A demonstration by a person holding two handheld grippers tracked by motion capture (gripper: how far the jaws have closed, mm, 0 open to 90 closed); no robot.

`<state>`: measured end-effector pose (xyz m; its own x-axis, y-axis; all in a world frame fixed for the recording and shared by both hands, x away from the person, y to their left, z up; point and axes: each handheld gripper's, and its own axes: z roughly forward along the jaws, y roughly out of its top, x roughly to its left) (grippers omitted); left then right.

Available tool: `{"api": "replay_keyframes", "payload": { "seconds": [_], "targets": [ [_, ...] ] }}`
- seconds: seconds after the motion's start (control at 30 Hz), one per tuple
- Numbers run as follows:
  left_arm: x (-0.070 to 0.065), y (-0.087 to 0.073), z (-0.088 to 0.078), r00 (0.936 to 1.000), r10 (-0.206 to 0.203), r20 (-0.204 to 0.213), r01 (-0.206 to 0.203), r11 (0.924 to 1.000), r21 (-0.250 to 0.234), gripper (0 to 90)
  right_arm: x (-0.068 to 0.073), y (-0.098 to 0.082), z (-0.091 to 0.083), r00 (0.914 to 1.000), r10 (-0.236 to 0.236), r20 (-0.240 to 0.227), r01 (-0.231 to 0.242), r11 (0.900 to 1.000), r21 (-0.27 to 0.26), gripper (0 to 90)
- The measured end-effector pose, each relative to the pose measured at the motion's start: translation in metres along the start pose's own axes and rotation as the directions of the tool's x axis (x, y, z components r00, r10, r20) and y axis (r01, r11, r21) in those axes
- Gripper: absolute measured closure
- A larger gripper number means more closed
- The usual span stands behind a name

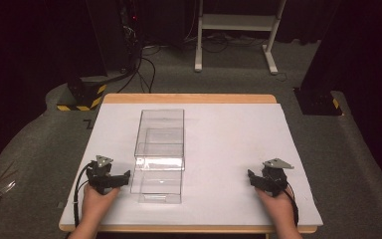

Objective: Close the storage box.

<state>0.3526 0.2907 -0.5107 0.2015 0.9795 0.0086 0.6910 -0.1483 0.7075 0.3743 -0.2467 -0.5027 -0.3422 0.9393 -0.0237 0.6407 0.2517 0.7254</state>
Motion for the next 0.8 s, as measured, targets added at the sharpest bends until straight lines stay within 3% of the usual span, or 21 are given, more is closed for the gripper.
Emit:
{"api": "replay_keyframes", "payload": {
  "seconds": [0.8],
  "targets": [
    [0.0004,0.0004,-0.0004,1.0000,0.005,0.001,-0.005,1.0000,-0.001,1.1,0.0000,0.0006,0.0004,1.0000,-0.007,-0.004,0.007,1.000,0.002,29.1]
  ]
}}
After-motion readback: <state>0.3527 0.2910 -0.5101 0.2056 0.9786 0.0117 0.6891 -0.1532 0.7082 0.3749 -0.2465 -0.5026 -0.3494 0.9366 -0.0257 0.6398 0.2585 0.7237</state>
